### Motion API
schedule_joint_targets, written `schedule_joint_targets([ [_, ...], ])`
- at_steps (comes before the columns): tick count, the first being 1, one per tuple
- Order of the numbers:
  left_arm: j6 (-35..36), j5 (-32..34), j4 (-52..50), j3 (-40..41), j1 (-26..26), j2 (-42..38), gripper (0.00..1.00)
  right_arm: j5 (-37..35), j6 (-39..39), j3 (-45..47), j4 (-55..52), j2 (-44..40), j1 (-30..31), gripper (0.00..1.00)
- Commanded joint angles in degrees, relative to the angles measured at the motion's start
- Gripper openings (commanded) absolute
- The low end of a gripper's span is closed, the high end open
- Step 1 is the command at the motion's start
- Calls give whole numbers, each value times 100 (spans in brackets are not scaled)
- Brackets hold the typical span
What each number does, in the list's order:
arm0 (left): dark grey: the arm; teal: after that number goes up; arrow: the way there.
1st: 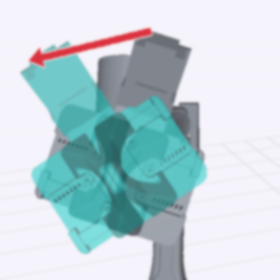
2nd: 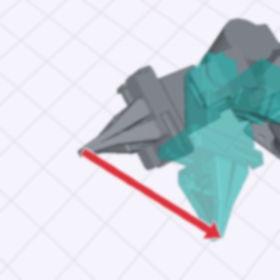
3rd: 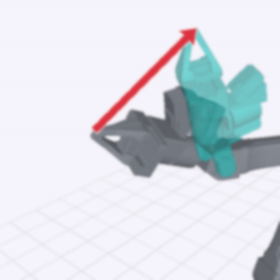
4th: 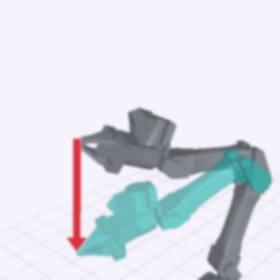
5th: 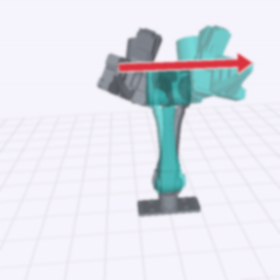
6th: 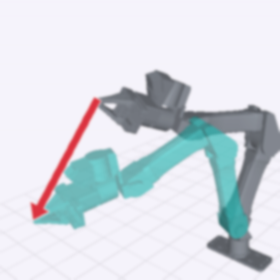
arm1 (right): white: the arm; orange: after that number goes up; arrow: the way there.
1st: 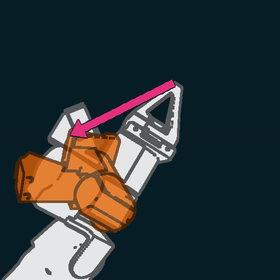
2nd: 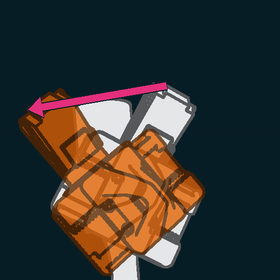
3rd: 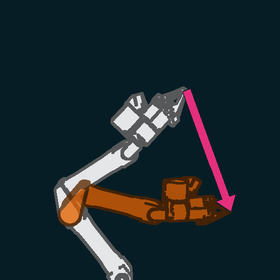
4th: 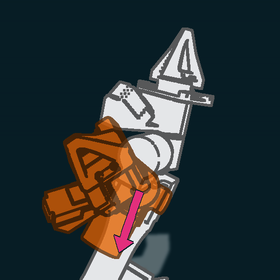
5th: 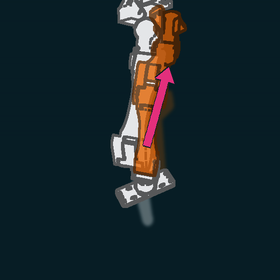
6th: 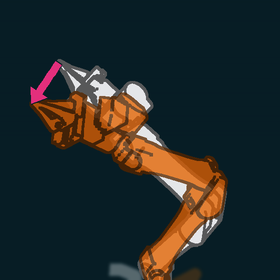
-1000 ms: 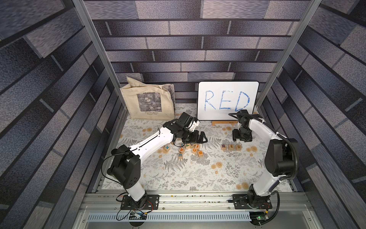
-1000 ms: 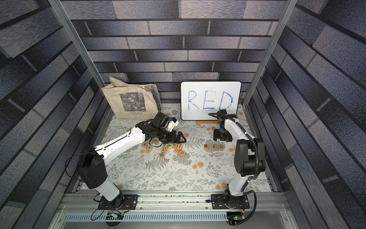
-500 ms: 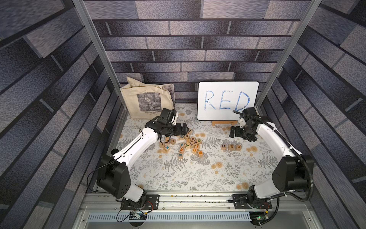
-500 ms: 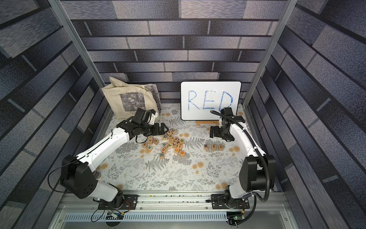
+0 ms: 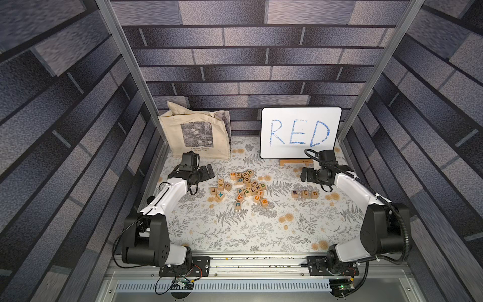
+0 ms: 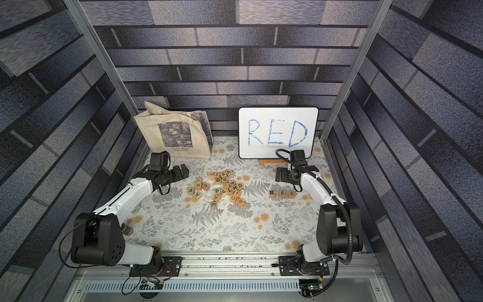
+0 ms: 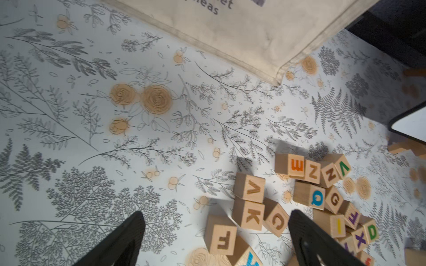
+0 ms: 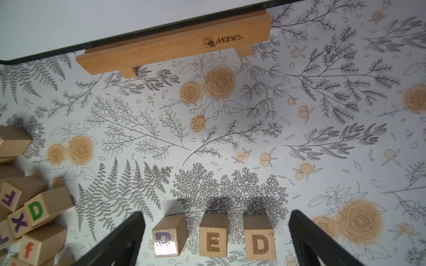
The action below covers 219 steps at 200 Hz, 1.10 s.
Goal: Assemble the uppercase word "red" with letter blocks
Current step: Reset both arms
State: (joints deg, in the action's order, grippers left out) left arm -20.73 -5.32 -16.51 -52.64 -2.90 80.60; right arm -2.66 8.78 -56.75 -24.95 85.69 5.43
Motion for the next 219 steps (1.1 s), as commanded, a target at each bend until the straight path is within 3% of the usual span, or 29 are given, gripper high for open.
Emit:
schedule_joint_targets([
  [1,339,409,830,288,224,-65,100,-518,-458,346,1293,104,-33,100],
  [73,561,1009,2702,1279,903,58,100,-756,-717,1474,3595,296,-42,100],
  [99,803,1133,3165,1511,868,157,100,-758,-773,1969,4419,101,-45,100],
  [147,1287,1223,4971,2546,791,15,100,-977,-888,2721,5756,-201,-44,100],
  [193,1510,997,5585,2574,779,491,100,-1177,-873,3740,7720,-84,-53,100],
  [211,1727,1011,5597,2488,602,652,100,-1137,-891,3773,8202,323,-55,100],
  [219,1724,1019,5629,2510,593,653,100,-1087,-890,3625,7744,242,-58,100],
])
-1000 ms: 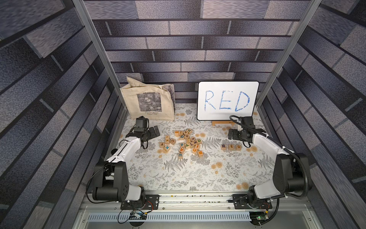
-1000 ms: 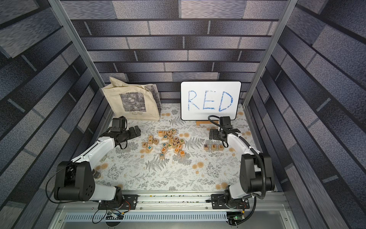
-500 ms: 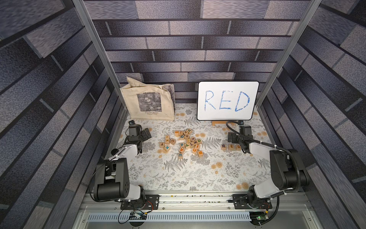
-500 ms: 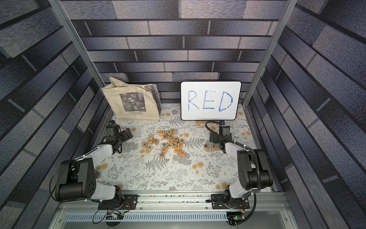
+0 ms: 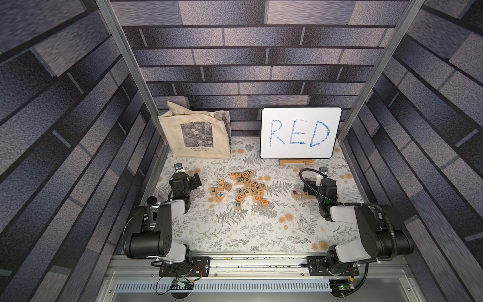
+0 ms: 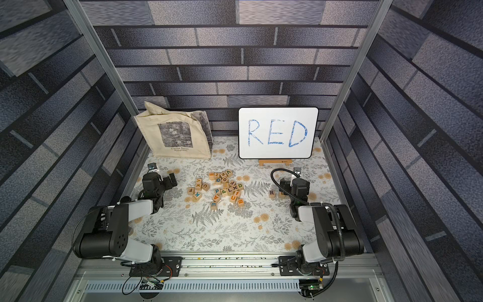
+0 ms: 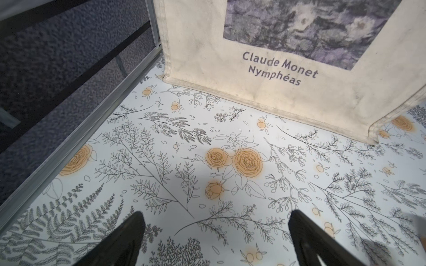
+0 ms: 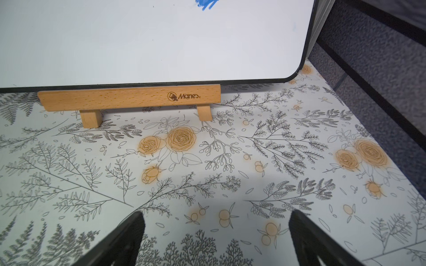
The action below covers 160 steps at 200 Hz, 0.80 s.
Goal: Assemble the uppercase word "red" with letter blocks
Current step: Reset both arms
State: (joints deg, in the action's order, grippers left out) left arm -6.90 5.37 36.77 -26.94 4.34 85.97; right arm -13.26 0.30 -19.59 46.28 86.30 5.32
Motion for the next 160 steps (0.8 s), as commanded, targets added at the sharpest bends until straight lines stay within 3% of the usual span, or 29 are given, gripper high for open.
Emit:
schedule_joint_targets([
  [1,339,-51,311,-54,-133,118,100,-19,-40,-103,589,161,-48,100],
  [12,372,-218,448,36,-102,144,100,-22,-43,-47,841,224,-54,100],
  [25,462,-284,1480,408,-121,367,100,-25,-44,-62,665,156,-56,100],
  [36,472,-277,825,240,-159,204,100,-34,-32,-45,784,197,-54,100],
  [48,464,-357,1235,354,-107,294,100,-19,-56,-53,714,161,-55,100],
  [160,366,-400,919,239,-40,249,100,26,-54,-49,729,178,-58,100],
])
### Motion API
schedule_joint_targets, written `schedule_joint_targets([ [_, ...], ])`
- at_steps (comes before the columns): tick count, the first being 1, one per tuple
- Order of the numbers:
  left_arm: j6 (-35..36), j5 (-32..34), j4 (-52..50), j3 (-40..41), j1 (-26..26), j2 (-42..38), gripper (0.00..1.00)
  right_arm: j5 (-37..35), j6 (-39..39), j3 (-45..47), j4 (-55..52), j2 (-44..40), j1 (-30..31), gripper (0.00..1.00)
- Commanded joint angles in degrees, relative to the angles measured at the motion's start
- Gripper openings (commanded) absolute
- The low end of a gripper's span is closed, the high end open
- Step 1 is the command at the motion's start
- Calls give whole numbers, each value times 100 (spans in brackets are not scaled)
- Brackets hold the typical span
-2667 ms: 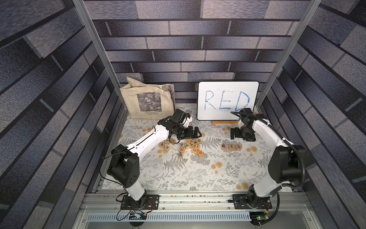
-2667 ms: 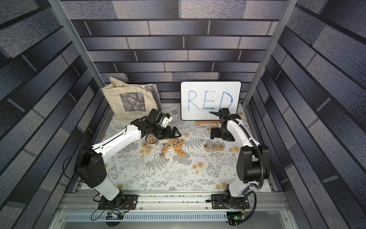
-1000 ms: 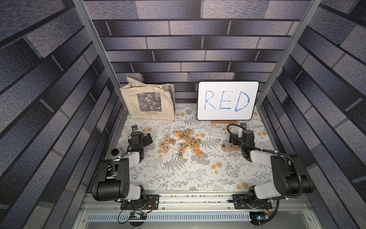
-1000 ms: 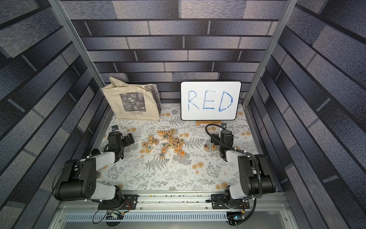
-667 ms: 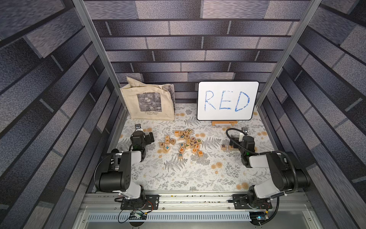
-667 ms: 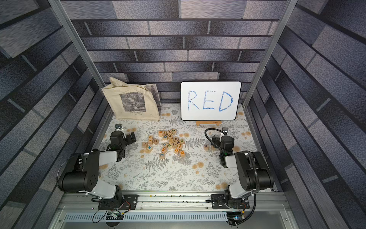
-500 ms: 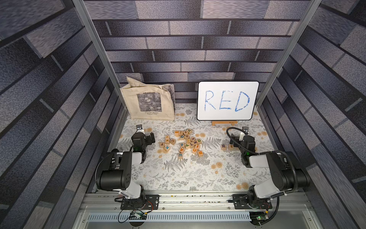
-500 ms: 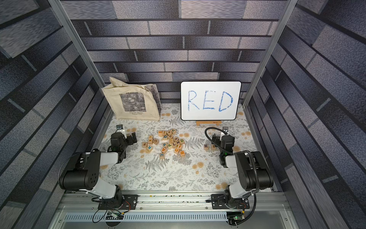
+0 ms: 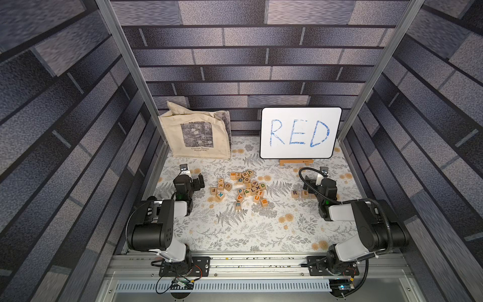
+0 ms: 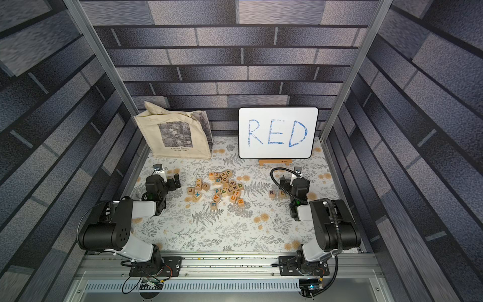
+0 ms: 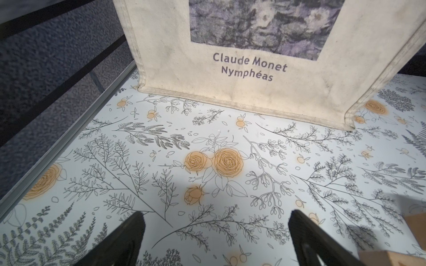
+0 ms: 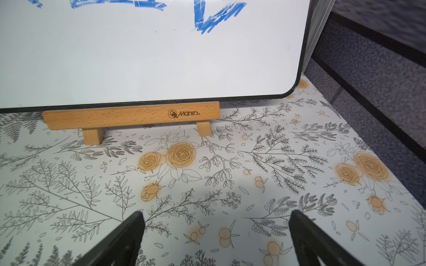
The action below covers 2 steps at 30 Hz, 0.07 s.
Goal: Assemble the uppercase word "red" with letter blocks
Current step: Reset both arms
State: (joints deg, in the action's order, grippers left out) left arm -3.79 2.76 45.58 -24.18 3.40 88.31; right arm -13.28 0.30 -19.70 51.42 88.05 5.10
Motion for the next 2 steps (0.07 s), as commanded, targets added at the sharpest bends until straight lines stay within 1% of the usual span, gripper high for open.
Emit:
schedule_joint_targets([
  [1,50,-147,47,-31,55,13,100,50,-55,-36,218,-2,-36,100],
  [2,52,-142,89,-10,60,11,100,403,-192,-12,253,1,-40,100],
])
